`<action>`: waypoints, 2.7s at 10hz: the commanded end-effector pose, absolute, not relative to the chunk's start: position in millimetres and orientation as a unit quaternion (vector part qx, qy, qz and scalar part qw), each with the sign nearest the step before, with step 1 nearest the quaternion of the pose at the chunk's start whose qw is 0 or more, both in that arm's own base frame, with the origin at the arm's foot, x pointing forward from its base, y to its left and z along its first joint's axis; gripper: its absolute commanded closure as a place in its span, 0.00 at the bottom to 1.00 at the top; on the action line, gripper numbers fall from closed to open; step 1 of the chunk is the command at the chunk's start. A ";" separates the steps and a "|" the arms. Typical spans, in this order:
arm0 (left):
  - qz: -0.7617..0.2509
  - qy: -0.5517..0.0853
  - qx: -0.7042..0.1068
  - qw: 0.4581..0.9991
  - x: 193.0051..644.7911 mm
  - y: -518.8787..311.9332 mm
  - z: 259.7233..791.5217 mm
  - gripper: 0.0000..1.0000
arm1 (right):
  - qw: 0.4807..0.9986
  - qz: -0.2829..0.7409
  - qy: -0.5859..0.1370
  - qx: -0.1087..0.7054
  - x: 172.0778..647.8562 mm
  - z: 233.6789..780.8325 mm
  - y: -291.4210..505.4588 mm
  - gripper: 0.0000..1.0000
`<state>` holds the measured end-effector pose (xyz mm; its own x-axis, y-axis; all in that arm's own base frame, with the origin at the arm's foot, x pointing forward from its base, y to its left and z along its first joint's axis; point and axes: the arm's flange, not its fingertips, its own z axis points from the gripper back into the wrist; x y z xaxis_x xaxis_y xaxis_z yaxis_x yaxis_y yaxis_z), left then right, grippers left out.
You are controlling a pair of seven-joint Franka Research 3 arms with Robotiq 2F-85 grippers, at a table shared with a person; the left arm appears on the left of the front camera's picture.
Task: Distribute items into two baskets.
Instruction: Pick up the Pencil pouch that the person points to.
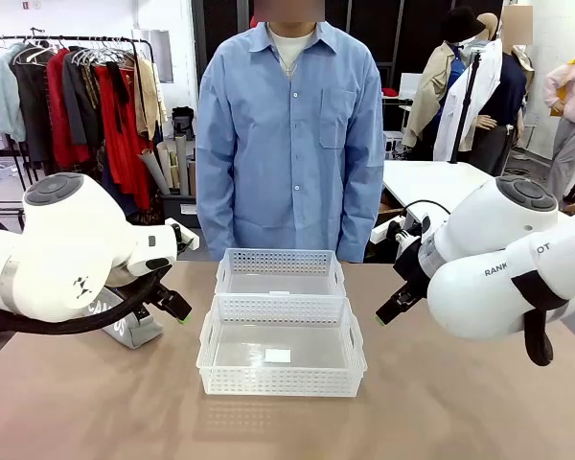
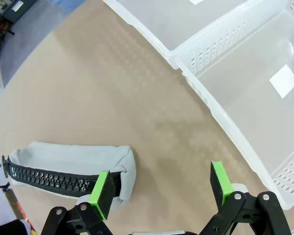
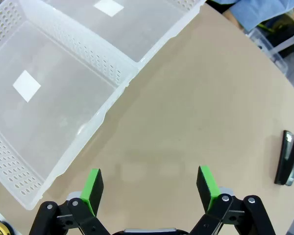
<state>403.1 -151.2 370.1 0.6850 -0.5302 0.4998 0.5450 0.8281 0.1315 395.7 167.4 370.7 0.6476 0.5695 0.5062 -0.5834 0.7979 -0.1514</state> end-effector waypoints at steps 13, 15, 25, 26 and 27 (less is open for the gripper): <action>-0.225 -0.265 -0.098 0.933 411.8 -14.5 490.4 0.00 | 0.915 0.276 -0.268 0.120 409.8 496.5 90.7 0.00; -0.209 -0.263 -0.143 0.931 404.7 29.6 512.6 0.00 | 0.912 0.251 -0.281 0.163 407.2 516.3 49.3 0.00; -0.163 -0.317 -0.256 0.899 416.9 110.8 555.5 0.00 | 0.881 0.176 -0.338 0.281 357.4 553.1 -112.6 0.00; -0.177 -0.323 -0.258 0.893 415.7 113.7 553.0 0.00 | 0.881 0.173 -0.339 0.281 352.6 552.9 -119.6 0.00; -0.186 -0.327 -0.255 0.891 416.0 113.9 551.2 0.00 | 0.882 0.169 -0.340 0.281 349.2 551.4 -126.2 0.00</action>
